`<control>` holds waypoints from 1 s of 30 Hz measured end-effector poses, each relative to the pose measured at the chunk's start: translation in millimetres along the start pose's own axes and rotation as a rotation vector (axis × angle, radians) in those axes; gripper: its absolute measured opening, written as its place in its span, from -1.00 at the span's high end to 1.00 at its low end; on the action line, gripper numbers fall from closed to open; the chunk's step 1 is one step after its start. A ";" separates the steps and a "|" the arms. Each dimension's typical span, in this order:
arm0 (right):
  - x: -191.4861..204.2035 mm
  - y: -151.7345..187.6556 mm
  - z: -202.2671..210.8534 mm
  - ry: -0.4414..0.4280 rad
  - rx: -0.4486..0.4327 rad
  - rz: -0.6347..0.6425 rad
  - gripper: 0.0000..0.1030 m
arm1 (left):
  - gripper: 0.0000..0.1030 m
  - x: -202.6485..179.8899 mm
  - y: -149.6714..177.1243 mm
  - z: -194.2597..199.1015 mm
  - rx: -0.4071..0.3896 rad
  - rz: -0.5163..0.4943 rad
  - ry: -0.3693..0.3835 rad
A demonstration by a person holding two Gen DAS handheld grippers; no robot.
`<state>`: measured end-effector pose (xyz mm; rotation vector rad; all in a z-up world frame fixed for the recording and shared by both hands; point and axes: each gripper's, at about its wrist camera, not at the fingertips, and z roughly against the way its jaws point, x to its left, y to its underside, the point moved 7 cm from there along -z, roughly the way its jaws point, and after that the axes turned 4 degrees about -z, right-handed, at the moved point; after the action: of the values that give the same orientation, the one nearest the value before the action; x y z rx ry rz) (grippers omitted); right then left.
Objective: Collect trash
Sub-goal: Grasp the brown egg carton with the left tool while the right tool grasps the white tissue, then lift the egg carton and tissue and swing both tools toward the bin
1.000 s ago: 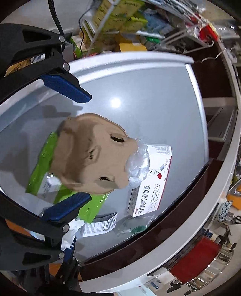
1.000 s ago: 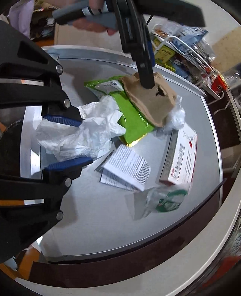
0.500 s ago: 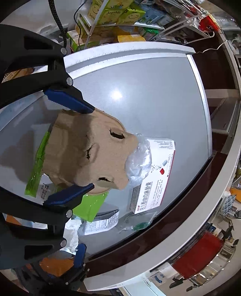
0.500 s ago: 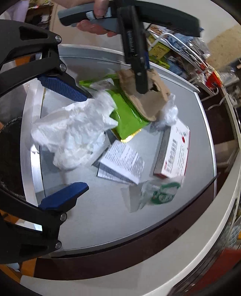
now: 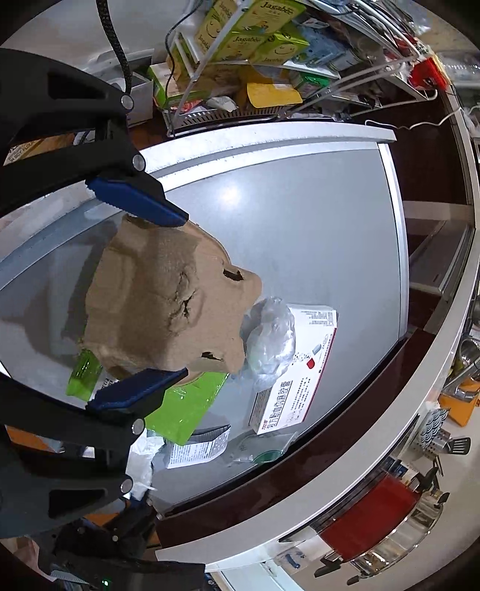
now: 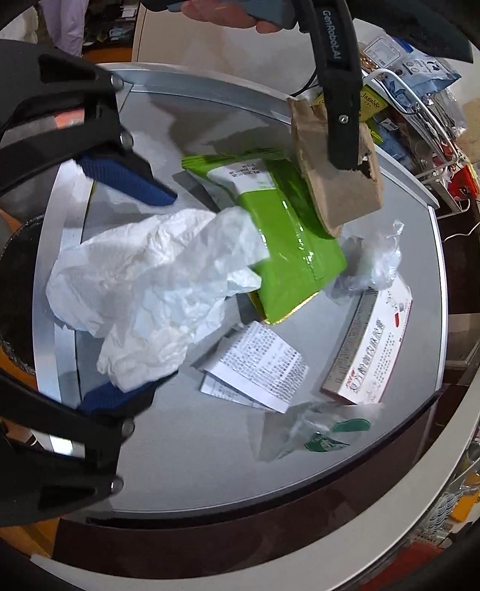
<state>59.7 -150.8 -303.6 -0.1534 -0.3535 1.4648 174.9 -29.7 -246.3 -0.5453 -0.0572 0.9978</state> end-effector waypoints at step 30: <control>-3.4 6.5 57.2 -0.079 -0.085 0.058 0.28 | -0.45 2.4 32.7 1.2 0.031 0.059 -0.030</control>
<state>34.7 -159.9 -252.5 -0.1755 -0.4795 1.5168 150.4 -13.5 -260.8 -0.5061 -0.0522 1.0631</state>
